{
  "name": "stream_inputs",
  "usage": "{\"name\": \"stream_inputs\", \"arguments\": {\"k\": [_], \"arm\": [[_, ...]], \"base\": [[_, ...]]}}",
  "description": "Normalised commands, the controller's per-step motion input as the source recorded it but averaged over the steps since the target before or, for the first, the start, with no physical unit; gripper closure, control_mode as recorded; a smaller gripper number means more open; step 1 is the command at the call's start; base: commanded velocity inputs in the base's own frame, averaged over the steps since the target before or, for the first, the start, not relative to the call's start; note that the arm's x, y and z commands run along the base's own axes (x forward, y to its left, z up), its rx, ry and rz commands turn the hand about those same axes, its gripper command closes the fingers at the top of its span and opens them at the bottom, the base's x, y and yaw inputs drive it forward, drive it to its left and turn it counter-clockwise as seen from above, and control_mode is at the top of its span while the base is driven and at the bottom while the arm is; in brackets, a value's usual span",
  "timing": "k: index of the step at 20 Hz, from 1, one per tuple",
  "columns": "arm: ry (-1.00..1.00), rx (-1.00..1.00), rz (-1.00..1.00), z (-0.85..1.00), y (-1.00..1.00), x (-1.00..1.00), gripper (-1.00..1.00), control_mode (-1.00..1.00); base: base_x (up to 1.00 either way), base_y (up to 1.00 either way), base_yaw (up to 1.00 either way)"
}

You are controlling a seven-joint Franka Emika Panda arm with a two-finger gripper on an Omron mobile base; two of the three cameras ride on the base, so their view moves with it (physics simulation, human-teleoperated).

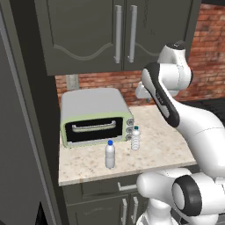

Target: Take the bottled waters from the counter and place them in the freezer to freeze. Close the freezer door after placing the bottles.

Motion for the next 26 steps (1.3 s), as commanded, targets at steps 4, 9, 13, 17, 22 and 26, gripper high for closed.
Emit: {"name": "stream_inputs", "arguments": {"k": [4,9,13,17,22,26], "arm": [[0.00,0.00,0.11,-0.01,0.00,0.00,-1.00,-1.00],[0.00,0.12,0.08,-0.16,-0.05,-0.13,-1.00,-1.00],[0.00,0.21,0.03,-0.12,-0.01,-0.23,-1.00,-1.00],[0.00,0.13,0.09,-0.31,-0.06,-0.10,-1.00,-1.00],[-0.05,-0.01,0.14,-0.42,-0.03,0.03,-1.00,-1.00],[-0.18,-0.06,0.09,-0.44,-0.17,0.15,-1.00,-1.00]], "base": [[0.00,0.00,0.00],[0.00,0.00,0.00],[0.00,0.00,0.00],[0.00,0.00,0.00],[0.00,0.00,0.00],[0.00,0.00,0.00]]}}
